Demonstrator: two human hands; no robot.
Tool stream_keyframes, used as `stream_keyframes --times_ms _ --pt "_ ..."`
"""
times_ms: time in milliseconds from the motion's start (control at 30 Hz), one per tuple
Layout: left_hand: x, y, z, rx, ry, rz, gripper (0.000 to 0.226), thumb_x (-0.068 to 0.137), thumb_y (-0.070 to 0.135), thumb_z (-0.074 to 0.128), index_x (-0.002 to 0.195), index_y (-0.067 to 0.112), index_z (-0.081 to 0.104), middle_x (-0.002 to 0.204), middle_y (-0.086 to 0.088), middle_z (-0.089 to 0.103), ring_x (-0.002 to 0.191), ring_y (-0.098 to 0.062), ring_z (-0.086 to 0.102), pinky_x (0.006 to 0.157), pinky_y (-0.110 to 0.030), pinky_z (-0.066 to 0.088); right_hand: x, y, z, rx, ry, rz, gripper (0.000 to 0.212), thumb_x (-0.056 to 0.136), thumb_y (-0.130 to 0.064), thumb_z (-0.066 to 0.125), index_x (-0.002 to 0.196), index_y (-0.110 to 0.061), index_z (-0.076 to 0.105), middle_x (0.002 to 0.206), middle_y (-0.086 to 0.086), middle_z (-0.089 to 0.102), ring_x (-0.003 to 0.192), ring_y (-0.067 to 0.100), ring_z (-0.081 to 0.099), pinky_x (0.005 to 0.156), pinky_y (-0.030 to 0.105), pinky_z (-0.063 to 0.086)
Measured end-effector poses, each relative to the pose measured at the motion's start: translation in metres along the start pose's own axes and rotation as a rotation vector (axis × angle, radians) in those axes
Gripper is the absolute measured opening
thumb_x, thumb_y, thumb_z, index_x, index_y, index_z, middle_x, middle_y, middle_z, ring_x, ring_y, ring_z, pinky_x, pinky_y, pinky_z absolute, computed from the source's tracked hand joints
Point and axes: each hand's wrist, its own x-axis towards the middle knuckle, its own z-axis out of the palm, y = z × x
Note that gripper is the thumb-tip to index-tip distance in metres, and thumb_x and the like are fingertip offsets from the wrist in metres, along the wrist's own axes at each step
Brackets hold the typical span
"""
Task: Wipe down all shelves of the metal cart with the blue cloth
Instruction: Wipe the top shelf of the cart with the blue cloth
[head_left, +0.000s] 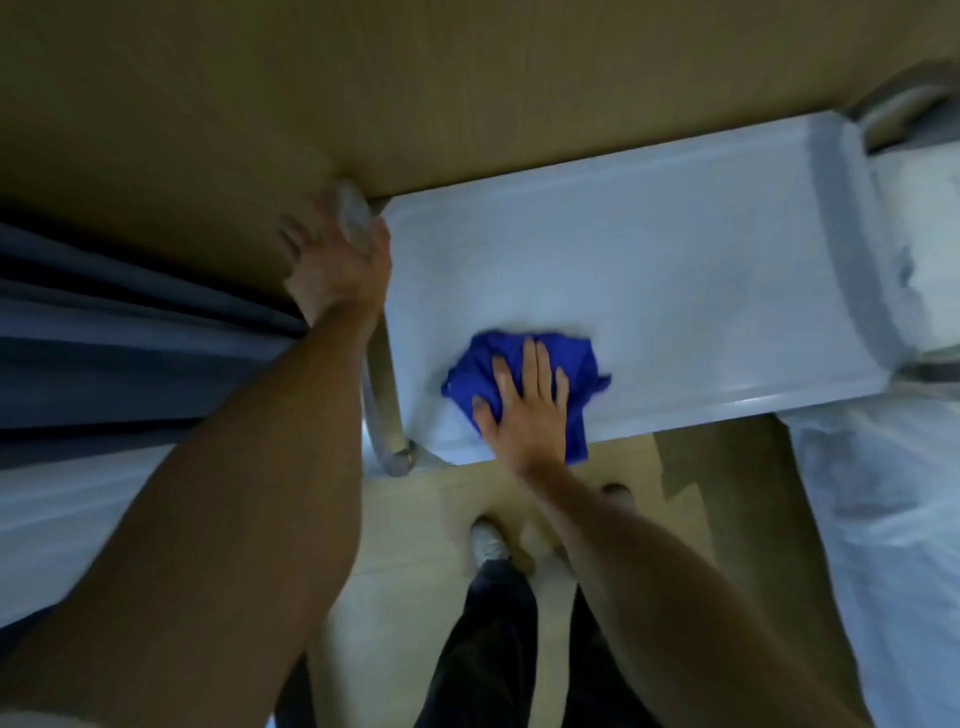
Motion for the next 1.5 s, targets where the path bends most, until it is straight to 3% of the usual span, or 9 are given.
stream_keyframes --times_ms 167,333,500,700,767,933,1133,1333,1500 --pt "-0.007 0.004 -0.005 -0.022 0.013 0.019 0.085 0.091 0.066 0.028 0.154 0.011 0.019 0.155 -0.027 0.025 0.144 -0.041 0.024 0.104 -0.060 0.034 -0.036 0.033 -0.011 -0.116 -0.084 -0.006 0.060 0.095 -0.058 0.038 0.144 -0.025 0.051 0.161 0.018 0.025 0.148 0.035 0.025 0.115 0.055 0.021" --pt "0.001 0.007 -0.003 0.010 0.007 -0.001 0.097 0.081 0.074 0.013 0.152 0.009 0.025 0.148 -0.028 0.036 0.133 -0.044 0.040 0.094 -0.059 0.045 0.075 0.008 -0.018 -0.129 -0.061 0.166 0.068 0.096 -0.064 0.021 0.156 -0.031 0.027 0.165 0.020 0.005 0.152 0.035 0.003 0.118 0.057 0.008" --pt "0.006 0.003 0.005 0.034 -0.004 0.005 0.082 0.090 0.069 0.029 0.149 0.012 0.025 0.137 -0.026 0.047 0.117 -0.045 0.054 0.082 -0.054 0.051 0.227 -0.022 -0.037 -0.128 0.001 0.167 0.070 0.097 -0.064 0.021 0.158 -0.030 0.016 0.165 0.021 -0.002 0.152 0.035 -0.004 0.120 0.057 0.003" --pt "0.002 0.007 -0.003 0.075 -0.036 0.002 0.083 0.091 0.064 0.036 0.153 0.014 0.017 0.127 -0.022 0.053 0.105 -0.040 0.059 0.073 -0.046 0.050 0.243 -0.034 -0.045 -0.154 -0.013 0.157 0.070 0.097 -0.060 0.026 0.157 -0.025 0.022 0.165 0.021 0.001 0.152 0.035 -0.003 0.120 0.057 0.002" --pt "0.001 0.007 -0.004 0.079 -0.031 0.023 0.082 0.091 0.063 0.037 0.153 0.014 0.017 0.127 -0.023 0.052 0.104 -0.040 0.059 0.073 -0.047 0.050 0.240 -0.043 -0.055 -0.165 -0.079 0.083 0.067 0.098 -0.055 0.032 0.156 -0.024 0.024 0.165 0.020 0.004 0.152 0.034 -0.002 0.119 0.057 0.001" --pt "0.004 0.007 -0.004 0.084 -0.026 0.031 0.081 0.093 0.062 0.037 0.153 0.012 0.016 0.126 -0.024 0.051 0.103 -0.041 0.059 0.071 -0.048 0.051 0.240 -0.101 -0.046 -0.225 -0.325 -0.430 0.061 0.099 -0.049 0.035 0.155 -0.027 0.029 0.166 0.013 0.009 0.153 0.028 0.002 0.120 0.053 0.005" --pt "0.006 0.005 -0.004 0.067 -0.030 0.007 0.077 0.092 0.060 0.038 0.151 0.015 0.019 0.119 -0.022 0.055 0.100 -0.040 0.060 0.066 -0.046 0.051 0.247 -0.111 -0.038 -0.266 -0.293 -0.465 0.065 0.099 -0.059 0.018 0.157 -0.028 0.023 0.166 0.010 0.013 0.153 0.025 0.008 0.119 0.051 0.010" --pt "0.004 0.006 -0.004 0.070 -0.009 -0.004 0.073 0.094 0.057 0.040 0.152 0.017 0.021 0.120 -0.024 0.054 0.103 -0.041 0.058 0.067 -0.047 0.049 0.250 -0.083 -0.060 -0.216 -0.228 -0.299 0.067 0.094 -0.058 0.032 0.154 -0.027 0.032 0.162 0.009 0.026 0.149 0.026 0.022 0.116 0.049 0.019" --pt "0.002 0.006 -0.006 0.032 -0.013 0.002 0.075 0.094 0.056 0.040 0.154 0.017 0.019 0.121 -0.025 0.052 0.102 -0.044 0.057 0.069 -0.048 0.048 0.256 0.000 -0.088 -0.242 -0.102 -0.024 0.067 0.092 -0.057 0.033 0.152 -0.026 0.033 0.162 0.011 0.025 0.148 0.028 0.020 0.112 0.050 0.023"
